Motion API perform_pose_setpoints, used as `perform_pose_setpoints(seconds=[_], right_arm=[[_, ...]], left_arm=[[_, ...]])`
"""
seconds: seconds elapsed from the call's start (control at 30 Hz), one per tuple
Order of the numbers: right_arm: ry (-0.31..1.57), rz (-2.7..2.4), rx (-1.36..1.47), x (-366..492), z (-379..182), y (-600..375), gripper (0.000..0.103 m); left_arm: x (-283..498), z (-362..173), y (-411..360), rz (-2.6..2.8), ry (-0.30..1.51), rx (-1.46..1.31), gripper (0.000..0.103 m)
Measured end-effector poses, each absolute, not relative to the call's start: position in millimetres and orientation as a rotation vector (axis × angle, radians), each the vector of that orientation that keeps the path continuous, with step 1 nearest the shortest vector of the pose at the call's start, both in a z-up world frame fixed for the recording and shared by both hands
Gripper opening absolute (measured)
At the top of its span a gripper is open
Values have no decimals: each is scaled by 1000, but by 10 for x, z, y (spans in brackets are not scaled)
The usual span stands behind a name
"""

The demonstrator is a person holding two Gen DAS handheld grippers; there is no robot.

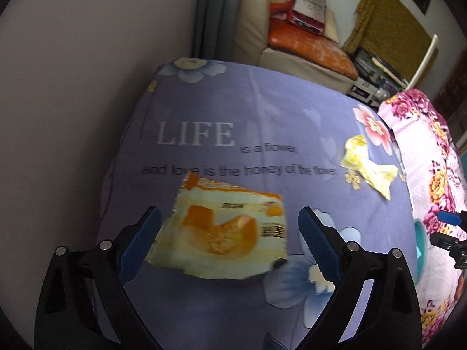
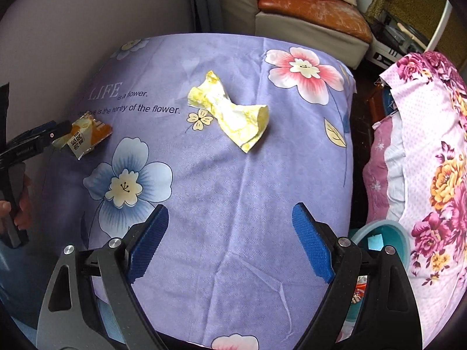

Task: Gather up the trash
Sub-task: 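Grasp the orange-and-white snack bag with the left tool, then grasp the yellow crumpled wrapper with the right tool while the left tool holds the bag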

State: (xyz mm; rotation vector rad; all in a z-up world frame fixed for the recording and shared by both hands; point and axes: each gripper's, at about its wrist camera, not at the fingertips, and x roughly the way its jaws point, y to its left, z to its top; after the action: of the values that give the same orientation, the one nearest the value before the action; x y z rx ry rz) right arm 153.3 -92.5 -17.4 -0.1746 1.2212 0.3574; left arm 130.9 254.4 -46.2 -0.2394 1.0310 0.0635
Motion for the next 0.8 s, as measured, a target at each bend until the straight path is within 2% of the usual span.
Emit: perform_pose_setpoints(seconds=[0.23,0.47,0.53,0.6,0.7,0.8], right_arm=[[1232,380,-243,1885,-293,-619,83],[1222,389,-323,2326,-487,-467,83],[1223,390,-339,2422,-522,-446,83],[1221,397,-364,2555,-594,-393,83],[1223,417,-386,2698,-702,-337,83],[1224,424,-405,2816,-824,-304,83]], left_arm=[[1343,-890,2717,36,1115,-274,95],[1321,-1025,2553,-75,1105,-292,95],[1304,-1022,2484,-90,1092,-273,88],[1286,-1008,2450,-121,1082,-294,64],[1274,-958,2380,-120,1062,-299,42],[1296,-864,2234,-113,1038,-301,37]])
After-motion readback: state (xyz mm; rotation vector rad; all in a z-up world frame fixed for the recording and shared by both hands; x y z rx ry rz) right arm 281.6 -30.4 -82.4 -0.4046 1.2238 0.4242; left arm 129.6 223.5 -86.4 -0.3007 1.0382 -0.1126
